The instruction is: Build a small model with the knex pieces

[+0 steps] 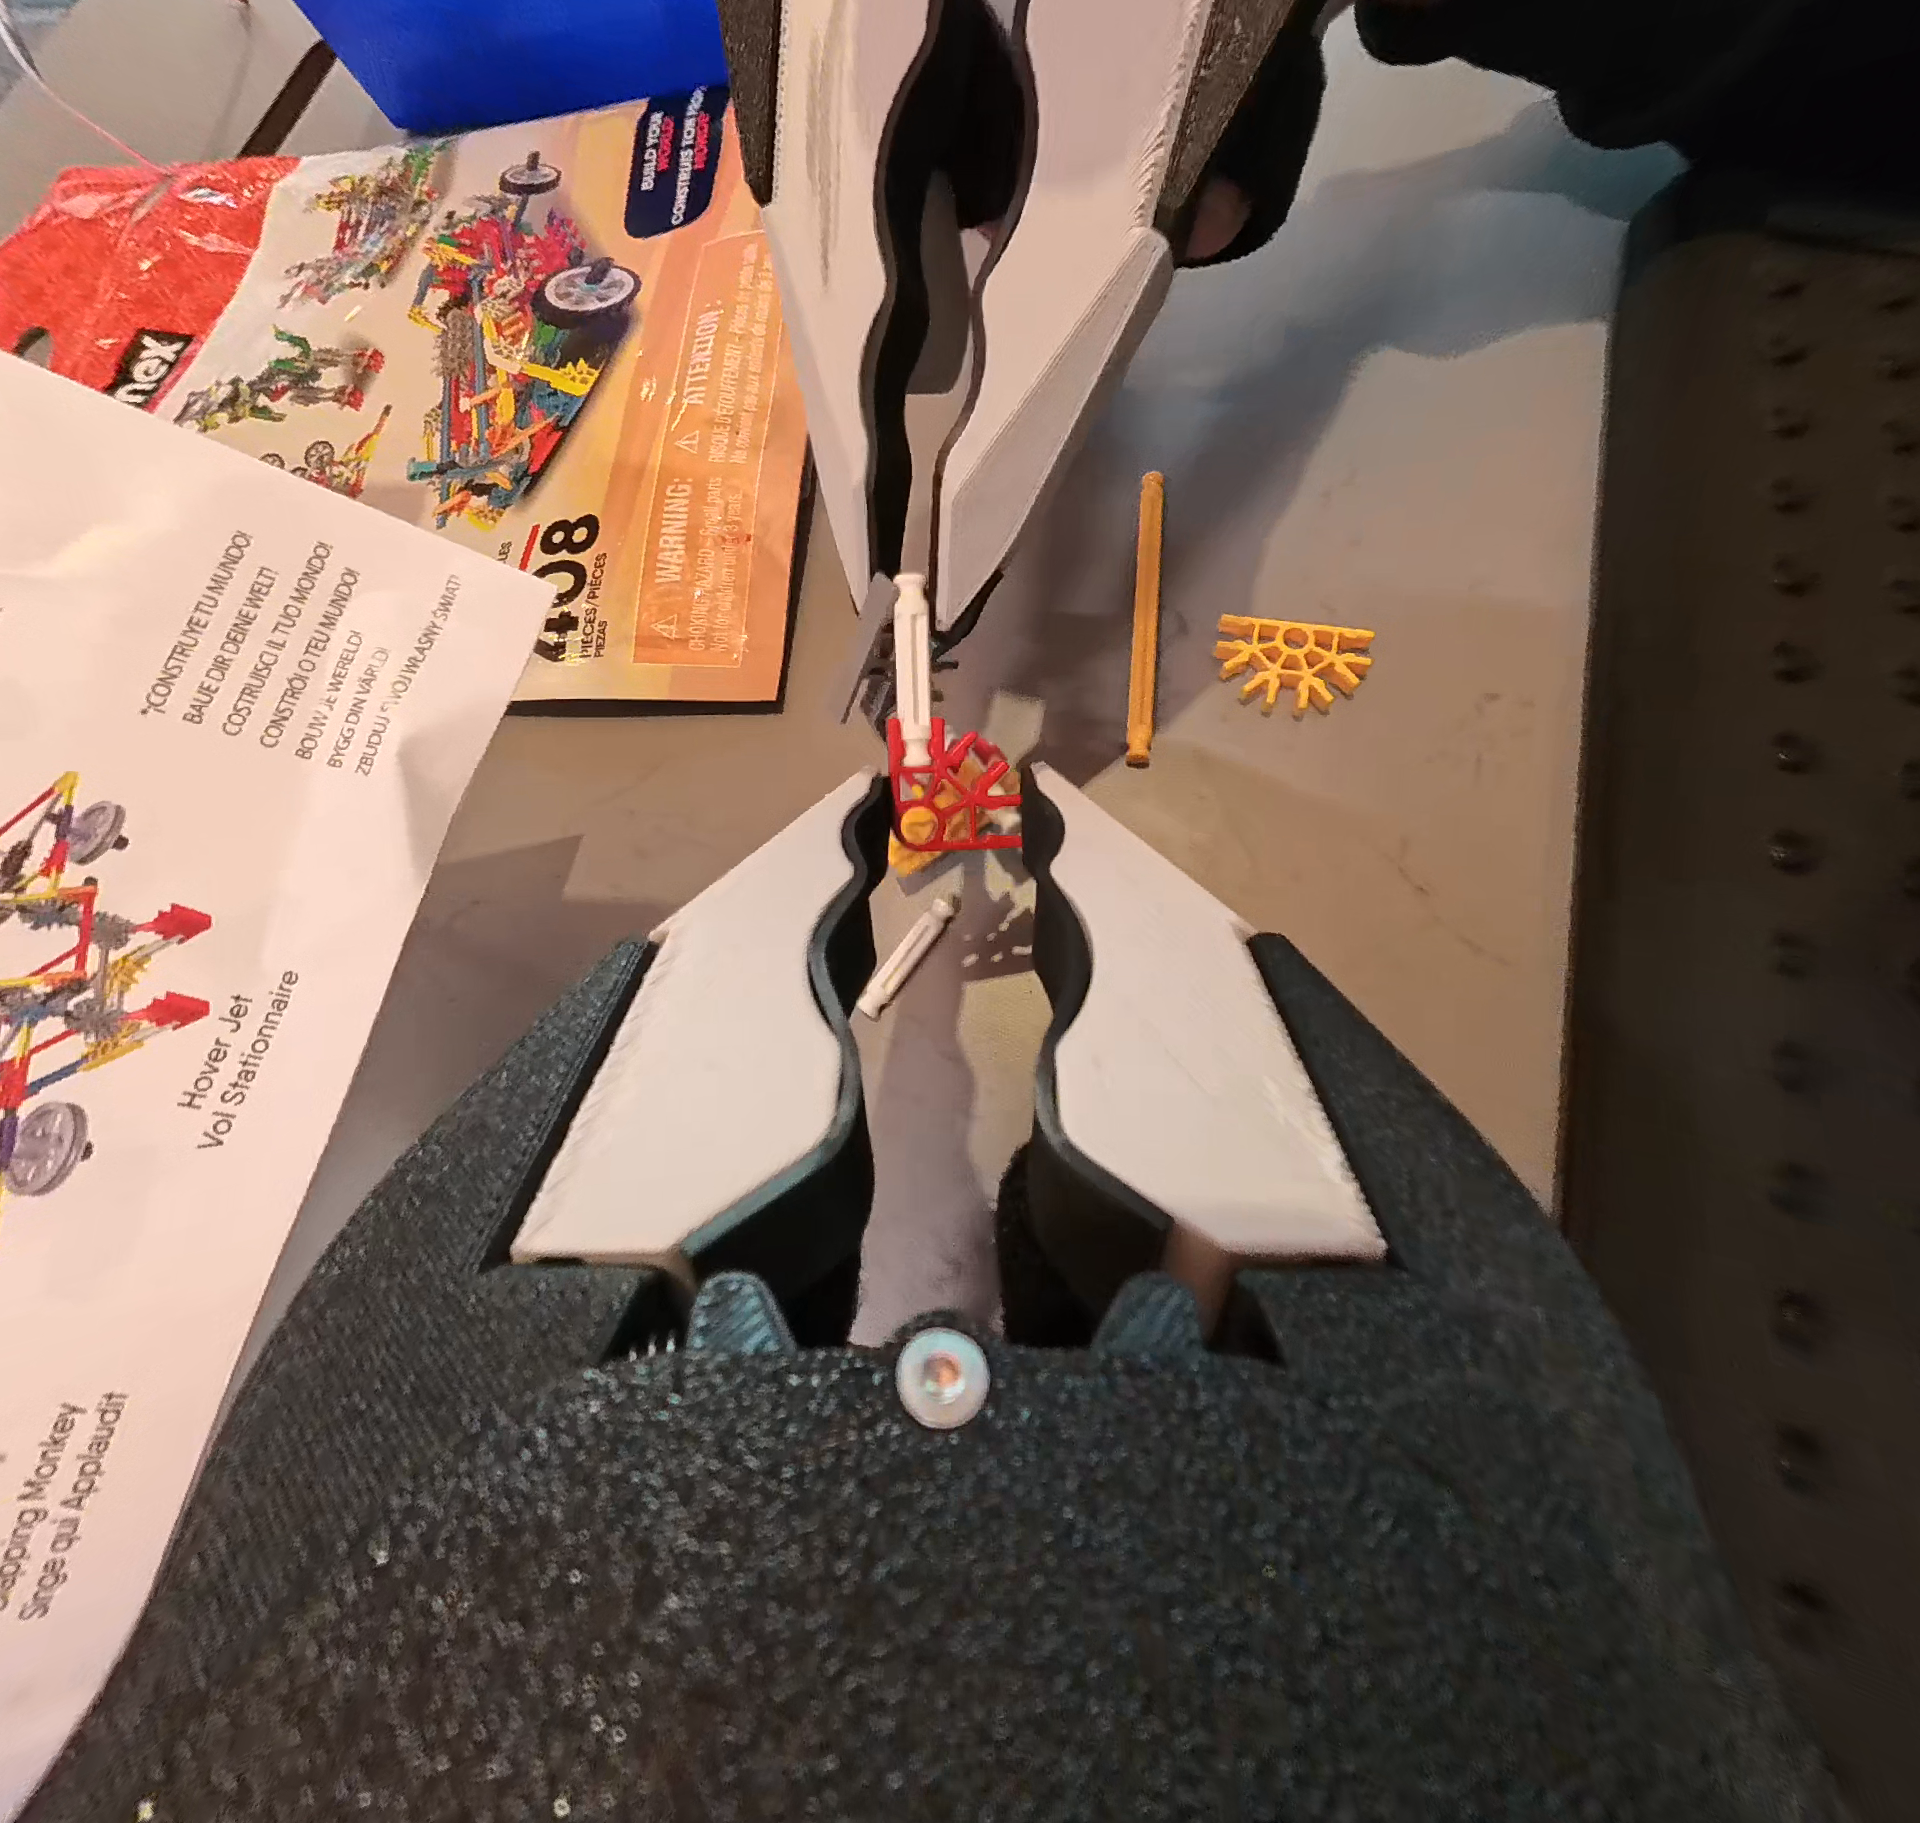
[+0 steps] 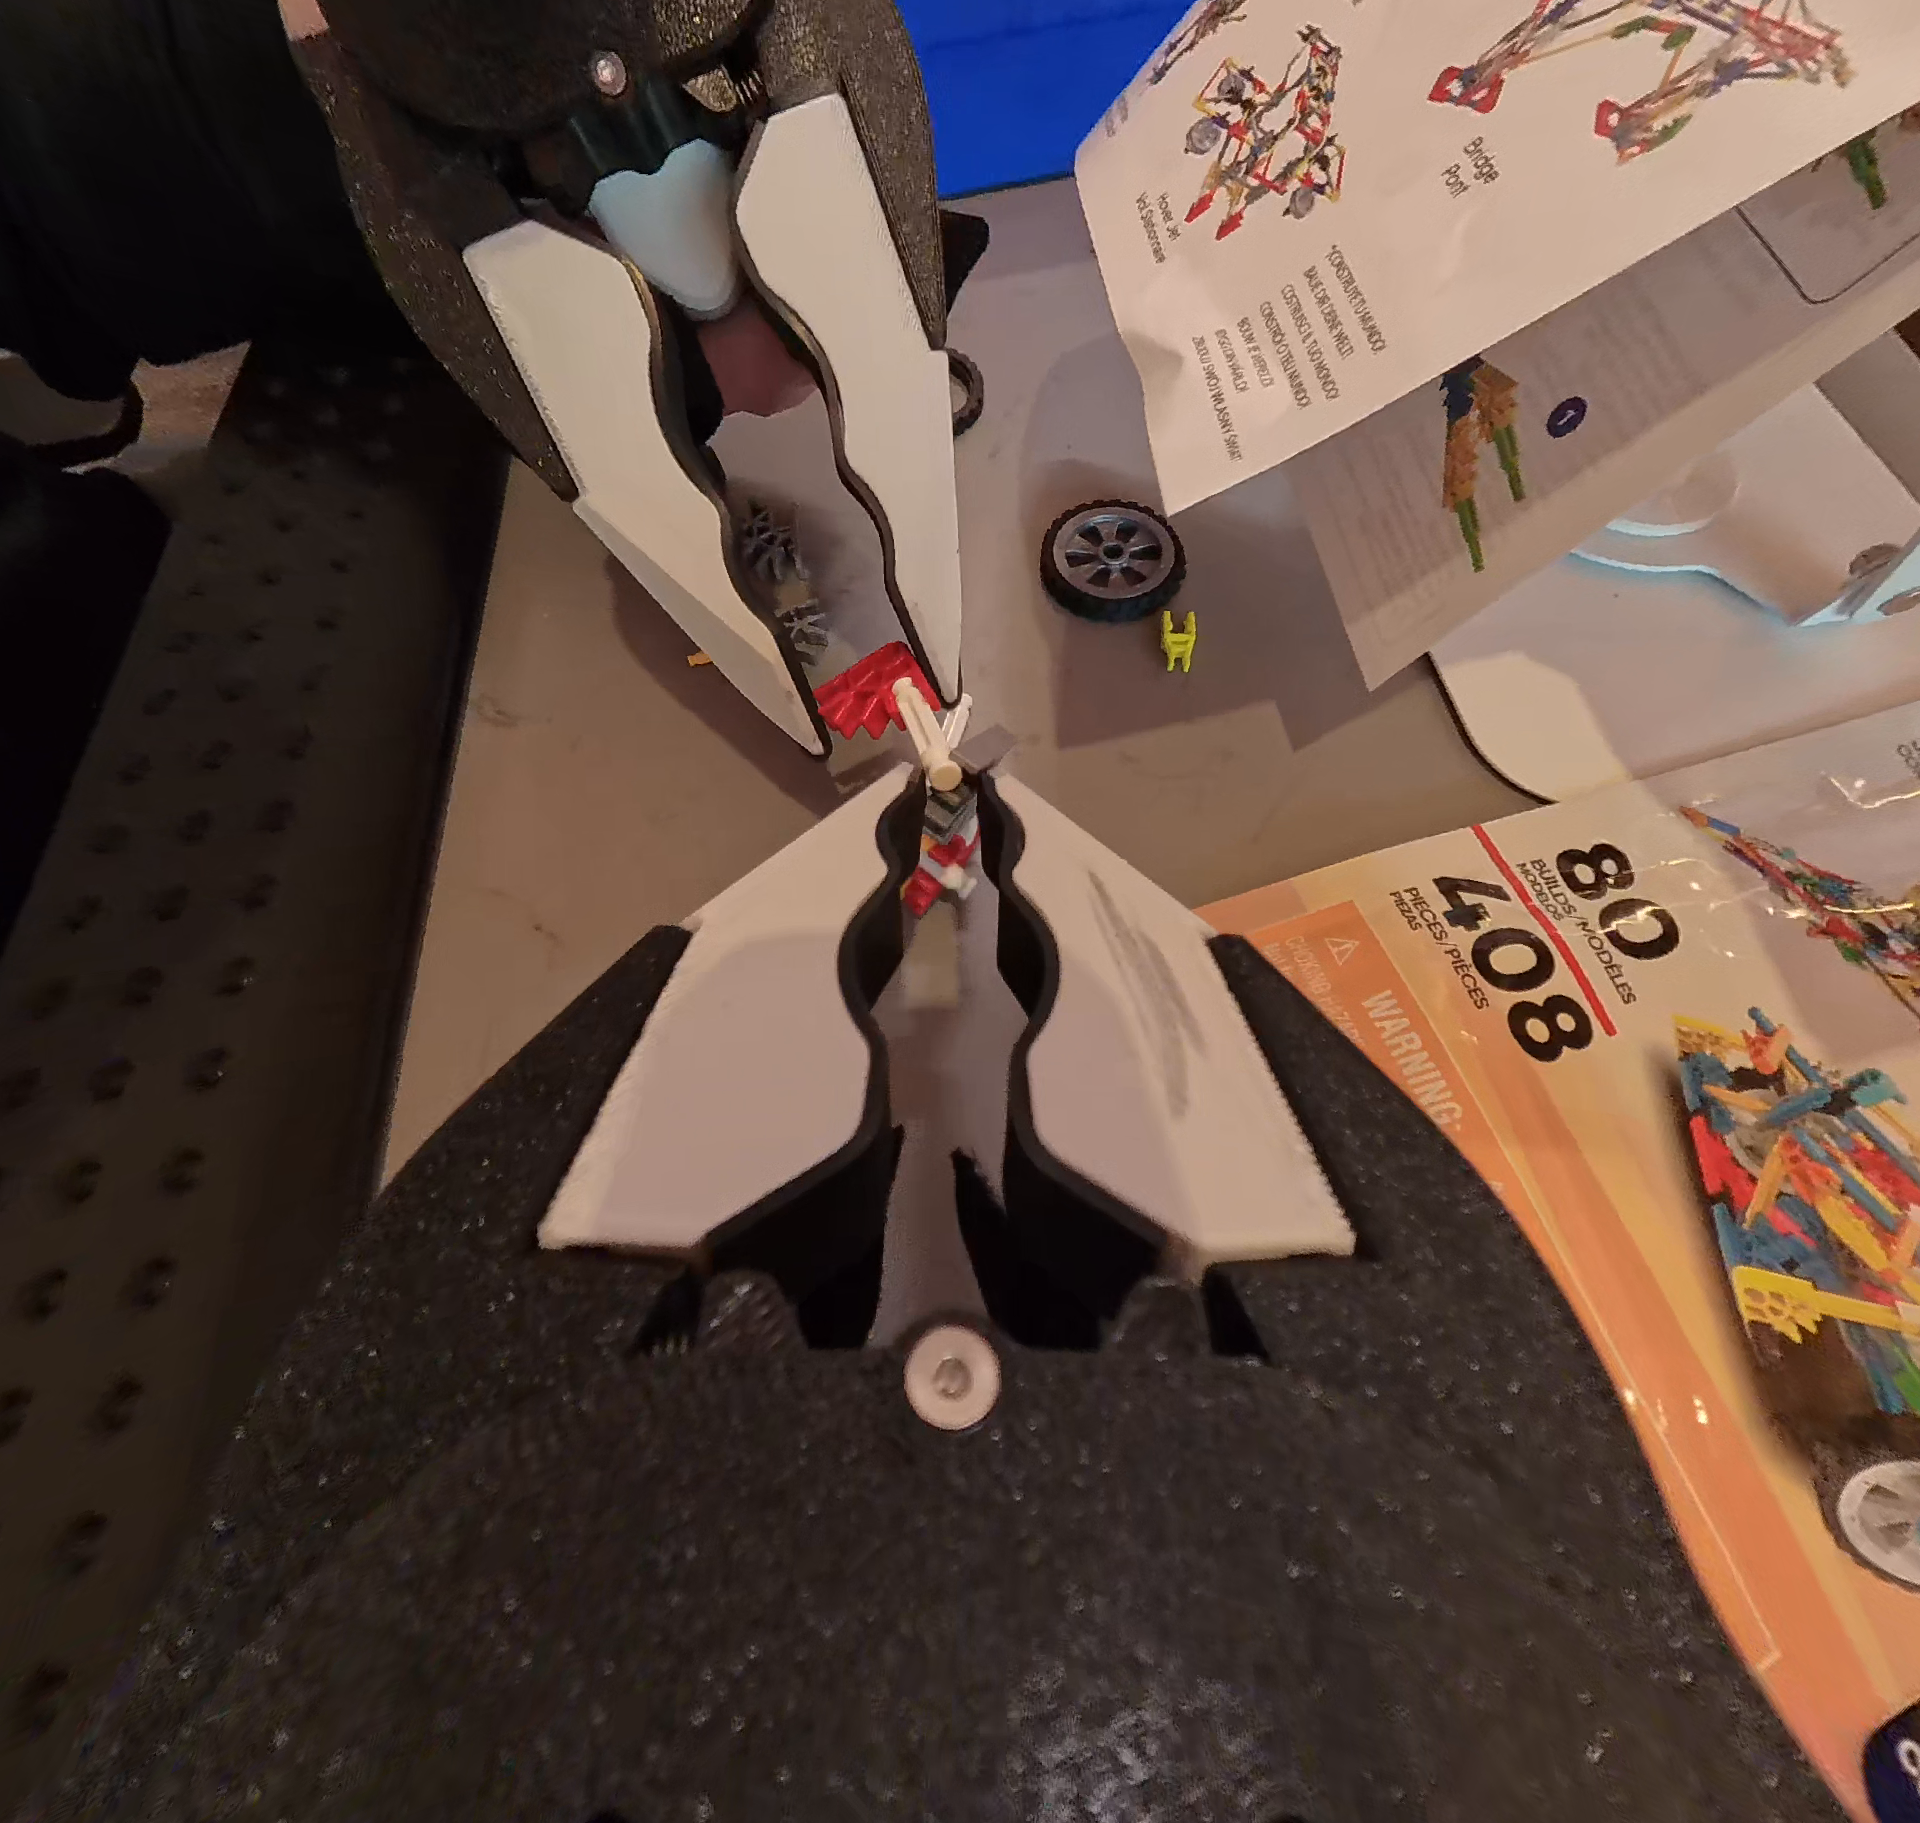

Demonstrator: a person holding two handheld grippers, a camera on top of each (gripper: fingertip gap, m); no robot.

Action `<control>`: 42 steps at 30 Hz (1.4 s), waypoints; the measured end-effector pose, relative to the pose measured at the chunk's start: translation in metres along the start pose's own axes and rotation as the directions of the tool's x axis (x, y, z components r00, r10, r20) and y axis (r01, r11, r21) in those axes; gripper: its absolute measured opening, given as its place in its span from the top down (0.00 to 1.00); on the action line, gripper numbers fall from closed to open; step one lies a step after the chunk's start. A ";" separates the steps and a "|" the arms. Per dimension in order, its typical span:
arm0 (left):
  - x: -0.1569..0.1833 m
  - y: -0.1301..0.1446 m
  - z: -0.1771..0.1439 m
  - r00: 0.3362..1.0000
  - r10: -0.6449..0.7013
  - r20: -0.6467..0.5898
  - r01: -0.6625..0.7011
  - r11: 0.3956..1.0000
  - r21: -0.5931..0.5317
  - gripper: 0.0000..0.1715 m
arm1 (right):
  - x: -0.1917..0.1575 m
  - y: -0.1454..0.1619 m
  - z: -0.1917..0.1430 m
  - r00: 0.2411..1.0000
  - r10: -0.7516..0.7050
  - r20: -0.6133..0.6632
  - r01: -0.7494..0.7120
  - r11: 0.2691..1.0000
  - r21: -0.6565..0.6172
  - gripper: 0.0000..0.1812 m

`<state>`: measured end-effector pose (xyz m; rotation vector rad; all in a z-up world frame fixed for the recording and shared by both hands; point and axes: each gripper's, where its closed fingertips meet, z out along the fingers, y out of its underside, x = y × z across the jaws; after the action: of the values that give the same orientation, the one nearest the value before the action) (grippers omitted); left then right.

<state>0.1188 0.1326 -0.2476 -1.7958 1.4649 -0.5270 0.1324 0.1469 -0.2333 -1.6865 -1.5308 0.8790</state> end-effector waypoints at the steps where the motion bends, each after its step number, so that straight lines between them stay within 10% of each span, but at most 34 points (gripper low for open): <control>1: 0.001 0.001 0.000 1.000 -0.002 -0.005 0.002 1.000 -0.005 0.86 | -0.001 0.000 0.000 1.000 0.009 0.005 -0.009 1.000 -0.001 0.95; 16: -0.008 0.022 -0.011 1.000 0.001 0.019 0.001 0.993 -0.122 0.86 | -0.007 0.000 0.008 0.998 0.038 0.050 -0.039 0.999 0.006 0.93; 31: -0.022 -0.001 0.004 0.994 0.003 0.109 -0.006 0.999 0.035 0.86 | 0.011 -0.014 0.015 0.981 0.188 0.038 -0.192 0.973 0.130 0.90; 42: -0.024 0.027 0.006 0.992 -0.046 0.120 0.061 0.990 -0.127 0.79 | 0.039 -0.009 -0.003 0.971 0.226 -0.073 -0.212 0.964 0.160 0.97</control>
<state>0.0992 0.1558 -0.2682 -1.9387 1.4021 -0.3537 0.1332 0.1864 -0.2249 -1.7809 -1.2018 0.9919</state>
